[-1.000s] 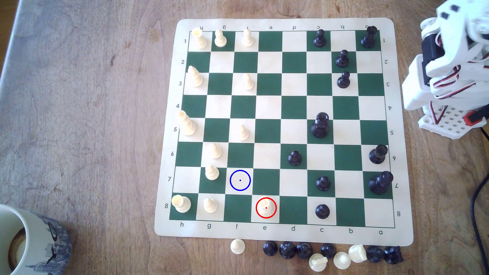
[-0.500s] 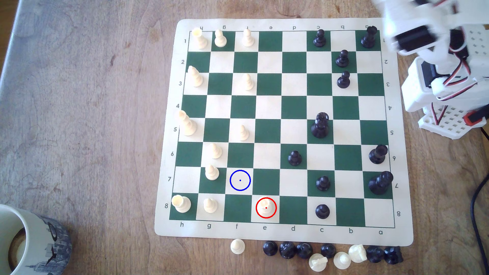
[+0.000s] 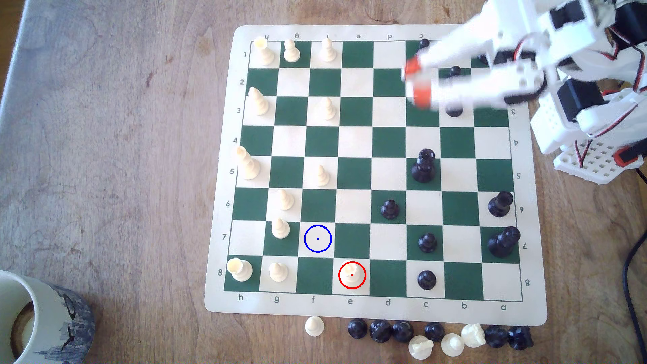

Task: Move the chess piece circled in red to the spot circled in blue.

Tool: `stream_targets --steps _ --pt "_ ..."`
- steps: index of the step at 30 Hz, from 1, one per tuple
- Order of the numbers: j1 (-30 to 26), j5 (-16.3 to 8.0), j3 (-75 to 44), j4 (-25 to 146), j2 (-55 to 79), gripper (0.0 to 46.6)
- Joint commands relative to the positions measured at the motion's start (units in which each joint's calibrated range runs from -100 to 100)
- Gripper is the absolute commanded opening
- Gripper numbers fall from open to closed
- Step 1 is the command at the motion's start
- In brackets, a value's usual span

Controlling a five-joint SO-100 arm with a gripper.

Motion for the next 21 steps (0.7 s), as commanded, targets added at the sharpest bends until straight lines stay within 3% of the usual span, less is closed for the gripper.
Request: stream_targets --steps 1,4,15,21 --pt "-3.18 -1.27 -12.27 4.53 11.15 12.5" --pt "-4.98 -3.47 -16.71 8.54 19.13 14.8" --pt "-12.80 -4.79 -26.23 11.65 37.13 15.3" --pt "-15.30 -5.62 -34.75 9.61 54.53 14.9"
